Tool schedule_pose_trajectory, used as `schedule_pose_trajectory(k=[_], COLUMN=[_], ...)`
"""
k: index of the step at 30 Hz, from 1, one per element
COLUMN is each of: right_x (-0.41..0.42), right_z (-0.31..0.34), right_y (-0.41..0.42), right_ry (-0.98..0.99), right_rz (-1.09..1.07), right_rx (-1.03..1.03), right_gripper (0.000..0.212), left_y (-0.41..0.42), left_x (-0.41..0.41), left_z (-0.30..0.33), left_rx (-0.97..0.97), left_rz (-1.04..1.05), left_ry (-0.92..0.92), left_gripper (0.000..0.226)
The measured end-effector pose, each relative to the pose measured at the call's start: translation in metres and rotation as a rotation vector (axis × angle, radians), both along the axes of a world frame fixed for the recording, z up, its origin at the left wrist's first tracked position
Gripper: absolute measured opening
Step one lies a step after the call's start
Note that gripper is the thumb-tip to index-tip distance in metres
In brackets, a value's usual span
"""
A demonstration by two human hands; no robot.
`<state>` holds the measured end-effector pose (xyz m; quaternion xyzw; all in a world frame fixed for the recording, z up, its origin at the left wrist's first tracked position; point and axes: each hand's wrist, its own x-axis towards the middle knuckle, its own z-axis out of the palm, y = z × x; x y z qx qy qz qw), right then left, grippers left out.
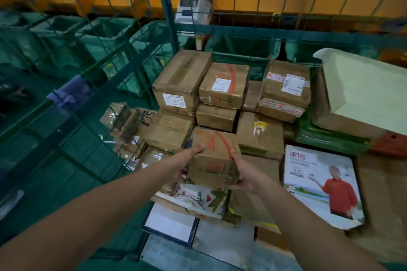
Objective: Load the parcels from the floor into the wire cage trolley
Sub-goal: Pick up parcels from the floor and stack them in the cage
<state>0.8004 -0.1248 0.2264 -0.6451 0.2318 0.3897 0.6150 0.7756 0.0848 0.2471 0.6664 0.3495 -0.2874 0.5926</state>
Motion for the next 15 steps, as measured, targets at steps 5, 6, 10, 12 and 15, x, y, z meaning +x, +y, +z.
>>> schedule_pose_trajectory(k=[5, 6, 10, 12, 15], right_x=[0.027, 0.032, 0.049, 0.052, 0.053], right_z=[-0.031, -0.032, -0.031, -0.032, -0.042], right_y=[0.042, 0.049, 0.070, 0.076, 0.081], right_ry=[0.018, 0.012, -0.051, -0.071, -0.059], right_rz=[-0.006, -0.029, -0.155, -0.175, -0.239], right_rx=[-0.067, -0.064, -0.054, -0.072, -0.074], right_gripper=[0.064, 0.063, 0.064, 0.076, 0.080], left_y=[0.038, 0.044, 0.058, 0.059, 0.055], left_x=[0.026, 0.035, 0.066, 0.080, 0.092], left_z=[-0.019, -0.027, -0.035, -0.040, -0.054], left_rx=[0.017, 0.008, -0.032, -0.033, -0.076], left_rz=[-0.054, -0.051, -0.119, -0.164, -0.162], left_ry=[0.016, 0.030, 0.008, 0.005, 0.044], left_gripper=[0.084, 0.084, 0.061, 0.062, 0.073])
